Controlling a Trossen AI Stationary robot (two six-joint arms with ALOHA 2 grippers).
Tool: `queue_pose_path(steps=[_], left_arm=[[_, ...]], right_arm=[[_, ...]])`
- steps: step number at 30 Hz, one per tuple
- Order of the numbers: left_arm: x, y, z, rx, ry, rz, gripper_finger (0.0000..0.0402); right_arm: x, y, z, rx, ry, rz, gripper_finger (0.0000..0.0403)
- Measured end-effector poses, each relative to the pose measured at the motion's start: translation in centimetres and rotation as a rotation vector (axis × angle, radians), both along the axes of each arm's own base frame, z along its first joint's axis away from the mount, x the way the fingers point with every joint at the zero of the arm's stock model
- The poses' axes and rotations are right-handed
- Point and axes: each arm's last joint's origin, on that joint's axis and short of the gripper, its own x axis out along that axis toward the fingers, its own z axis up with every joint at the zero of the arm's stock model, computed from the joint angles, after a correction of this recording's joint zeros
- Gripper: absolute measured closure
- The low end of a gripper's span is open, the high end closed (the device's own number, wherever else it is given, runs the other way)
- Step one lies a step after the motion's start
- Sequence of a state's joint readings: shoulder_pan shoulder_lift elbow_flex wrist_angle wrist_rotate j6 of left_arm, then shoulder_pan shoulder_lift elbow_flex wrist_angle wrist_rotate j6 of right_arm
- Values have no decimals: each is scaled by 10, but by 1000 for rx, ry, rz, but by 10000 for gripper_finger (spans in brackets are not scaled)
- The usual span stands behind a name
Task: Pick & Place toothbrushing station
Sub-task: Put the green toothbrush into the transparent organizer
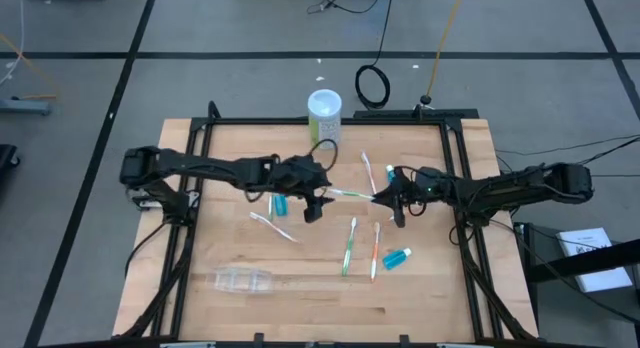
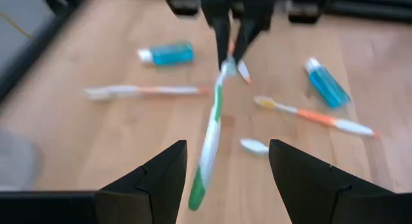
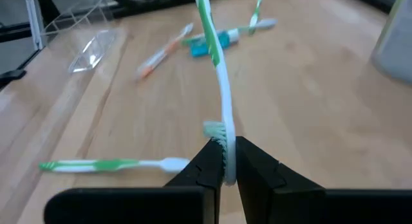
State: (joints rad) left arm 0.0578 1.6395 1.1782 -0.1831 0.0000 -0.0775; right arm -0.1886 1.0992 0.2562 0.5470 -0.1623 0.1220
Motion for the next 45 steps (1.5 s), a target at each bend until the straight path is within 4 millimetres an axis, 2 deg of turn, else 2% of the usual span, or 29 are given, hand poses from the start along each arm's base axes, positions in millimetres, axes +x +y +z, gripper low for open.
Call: queue_pose_path(steps=[6, 12, 16, 22, 27, 30, 41, 45], left_arm=[[14, 8, -26, -116, 33, -61, 174], [20, 13, -45, -147, 81, -70, 174], [20, 13, -47, -148, 85, -69, 174], [18, 12, -35, -154, 39, -67, 174], [18, 13, -34, -175, 29, -55, 179], [18, 13, -34, -179, 35, -51, 206], [17, 13, -35, -192, 48, -73, 366], [17, 17, -34, -186, 38, -67, 380]], right_arm=[[4, 9, -7, 42, 30, 34, 379], [7, 10, -6, 39, 6, 43, 379], [7, 10, -6, 38, -1, 42, 379], [6, 10, -8, 41, 22, 41, 379], [6, 10, -8, 41, 20, 41, 379], [6, 10, -7, 41, 18, 41, 379], [6, 10, -7, 41, 17, 42, 379], [6, 10, -7, 40, 18, 39, 379]])
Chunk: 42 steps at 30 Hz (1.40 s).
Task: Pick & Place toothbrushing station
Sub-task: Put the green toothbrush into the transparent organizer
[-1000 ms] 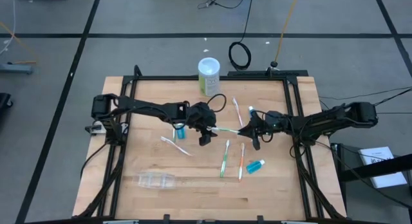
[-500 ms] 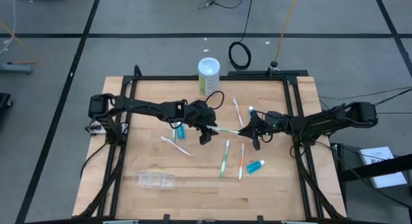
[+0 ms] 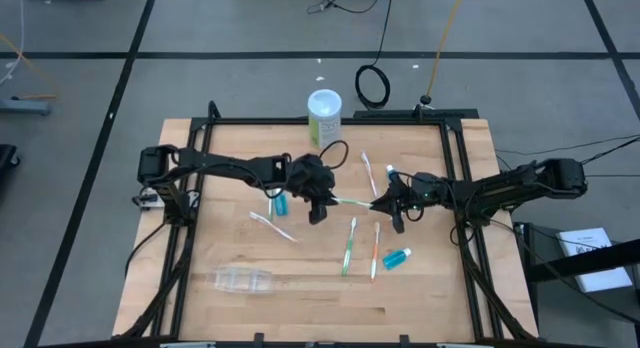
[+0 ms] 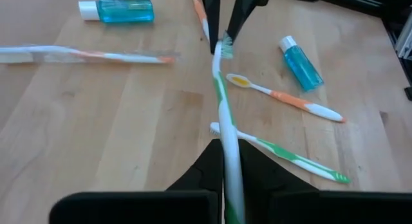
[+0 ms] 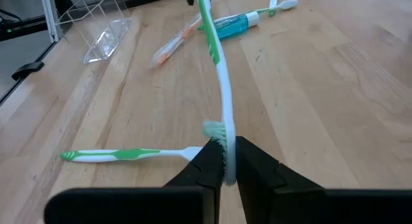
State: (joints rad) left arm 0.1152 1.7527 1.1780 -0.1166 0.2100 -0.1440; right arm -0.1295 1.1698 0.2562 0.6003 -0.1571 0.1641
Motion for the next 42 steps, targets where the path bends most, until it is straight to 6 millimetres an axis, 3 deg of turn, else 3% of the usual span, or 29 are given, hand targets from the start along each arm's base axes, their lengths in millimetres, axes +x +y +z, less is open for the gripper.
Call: queue_pose_path(steps=[5, 15, 19, 25, 30, 36, 42], left_arm=[[-3, 4, 6, 26, -9, 30, 366], [-32, 9, 52, 247, -48, 229, 379], [-35, 8, 63, 266, -206, 244, 379], [-38, 4, 47, 278, -568, 133, 379], [-56, 1, 34, 283, -820, 105, 379], [-60, -2, 30, 256, -868, 105, 379], [-48, -4, 20, 251, -845, 92, 379]], right_arm=[[0, 0, 1, 0, -8, -4, 371], [-2, 0, -2, 16, 30, -1, 317], [0, -2, 2, 6, -15, -78, 292], [4, -9, 19, -62, -198, -285, 264], [5, -10, 43, -108, -444, -292, 257], [1, -9, 69, -160, -704, -265, 260], [11, -9, 84, -154, -735, -223, 261]])
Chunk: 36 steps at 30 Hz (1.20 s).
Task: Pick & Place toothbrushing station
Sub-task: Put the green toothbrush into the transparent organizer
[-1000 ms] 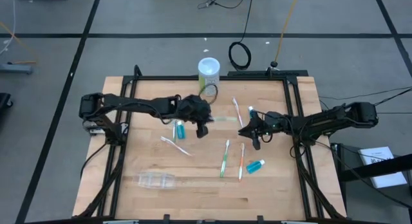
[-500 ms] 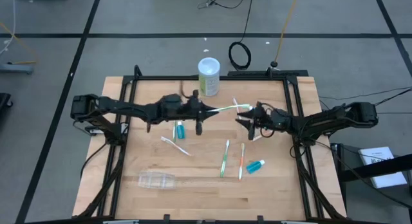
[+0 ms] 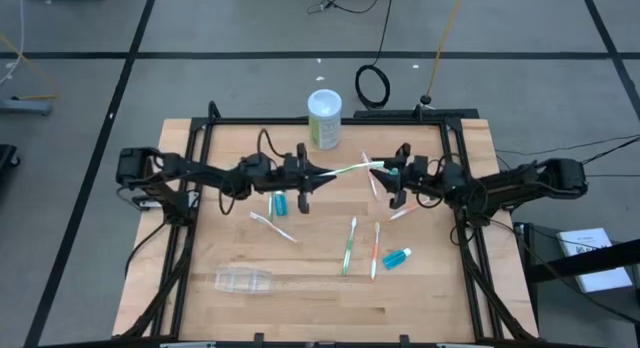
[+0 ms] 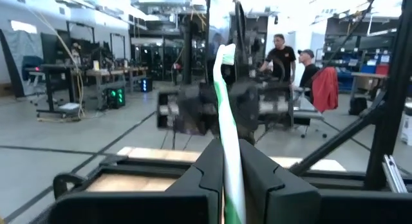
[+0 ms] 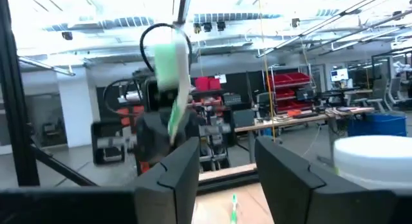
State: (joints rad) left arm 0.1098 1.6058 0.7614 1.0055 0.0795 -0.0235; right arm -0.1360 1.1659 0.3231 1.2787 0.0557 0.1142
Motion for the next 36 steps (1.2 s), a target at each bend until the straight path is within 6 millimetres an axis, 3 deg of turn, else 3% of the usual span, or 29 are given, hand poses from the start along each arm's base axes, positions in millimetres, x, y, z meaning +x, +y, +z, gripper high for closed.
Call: queue_pose_path(steps=[5, 14, 31, 36], left_arm=[[10, 1, -7, -5, 8, 1, 379], [11, 2, -6, 2, -15, 2, 379], [11, 1, -6, -4, -8, -1, 373], [11, 0, -10, -39, 27, -9, 371]], right_arm=[[3, 1, 10, -26, -48, 31, 261], [3, 2, 11, -61, -53, 45, 267], [1, 2, 15, -146, -91, 36, 384], [1, 2, 15, -164, -88, 29, 390]])
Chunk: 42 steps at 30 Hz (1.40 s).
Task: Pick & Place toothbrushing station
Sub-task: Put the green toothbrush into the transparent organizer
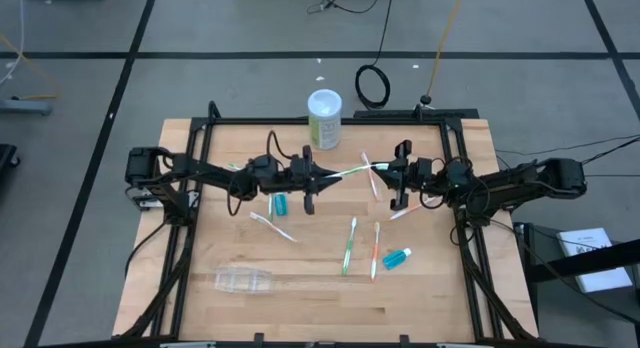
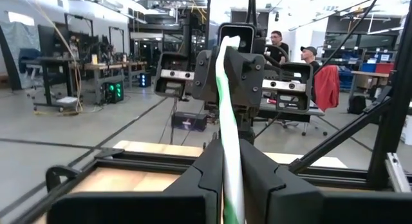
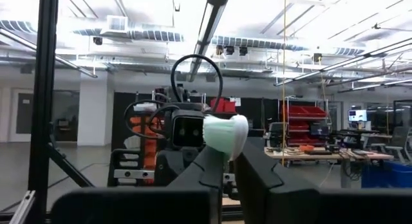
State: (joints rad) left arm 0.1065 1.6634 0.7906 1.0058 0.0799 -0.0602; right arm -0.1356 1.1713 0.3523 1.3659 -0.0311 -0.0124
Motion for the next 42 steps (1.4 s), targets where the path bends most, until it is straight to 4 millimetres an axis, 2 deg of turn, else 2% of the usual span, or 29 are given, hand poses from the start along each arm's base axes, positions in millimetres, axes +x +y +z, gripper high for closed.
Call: queue_pose_path(steps=[3, 6, 12, 17, 24, 28, 36, 42], left_arm=[[1, -2, -5, -56, 55, -9, 354], [1, -2, -18, -154, 174, -3, 331], [-2, 1, -37, -249, 356, 124, 282], [-3, 1, -40, -251, 393, 124, 234], [-1, -2, -37, -252, 381, 26, 178], [8, -5, -22, -222, 361, 12, 174], [26, -10, 11, -93, 351, -14, 204], [31, -10, 23, -75, 320, -15, 224]], right_arm=[[0, 0, -1, -1, 5, 3, 388], [0, 0, 2, 4, -10, 2, 389], [15, -2, -5, 55, 188, 11, 390], [31, -4, -6, 79, 420, 9, 390], [35, -2, -4, 97, 491, 101, 390], [35, -2, -5, 97, 498, 115, 390], [35, -2, -5, 98, 500, 115, 390], [35, -2, -6, 99, 505, 115, 390]])
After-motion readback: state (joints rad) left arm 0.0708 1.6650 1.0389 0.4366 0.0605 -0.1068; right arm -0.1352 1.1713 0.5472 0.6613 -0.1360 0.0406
